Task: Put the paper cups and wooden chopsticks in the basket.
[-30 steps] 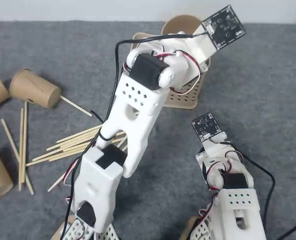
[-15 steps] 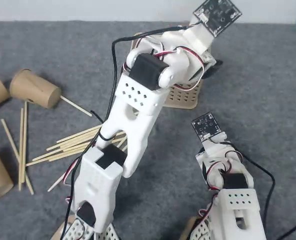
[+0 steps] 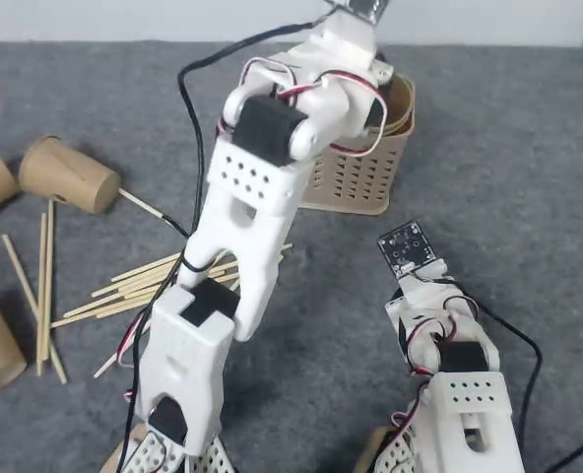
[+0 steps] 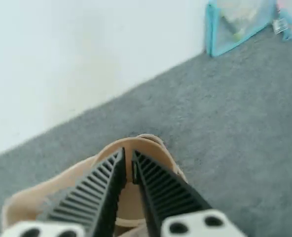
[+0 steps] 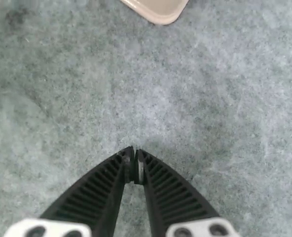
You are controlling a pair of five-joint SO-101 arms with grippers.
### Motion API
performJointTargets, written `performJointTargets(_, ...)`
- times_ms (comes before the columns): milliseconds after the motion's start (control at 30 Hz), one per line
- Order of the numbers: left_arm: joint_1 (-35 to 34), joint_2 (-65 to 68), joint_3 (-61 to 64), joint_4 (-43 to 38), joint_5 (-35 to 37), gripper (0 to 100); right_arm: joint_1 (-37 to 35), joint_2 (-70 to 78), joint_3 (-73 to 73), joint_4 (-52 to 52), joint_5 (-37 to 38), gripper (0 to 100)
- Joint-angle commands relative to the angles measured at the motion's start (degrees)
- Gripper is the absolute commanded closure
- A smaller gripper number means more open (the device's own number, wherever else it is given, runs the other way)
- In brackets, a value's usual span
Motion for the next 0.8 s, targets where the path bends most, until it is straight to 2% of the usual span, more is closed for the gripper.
performJointTargets(0, -0.88, -0.53, 4.18, -5.71, 4.92, 99, 0.40, -1.27, 0.09, -1.19, 1.14, 99.1)
performJointTargets(133, -0.70, -1.23, 8.57, -6.86, 6.59, 99, 0.40, -1.27, 0.09, -1.19, 1.14, 99.1)
performJointTargets(433, 0.62, -3.25, 5.41, -1.58, 6.77, 99, 0.31, -1.27, 0.09, -1.19, 1.14, 99.1)
performJointTargets(767, 1.14, -8.26, -1.27, 8.53, 6.86, 99, 0.40, -1.27, 0.09, -1.19, 1.14, 99.1)
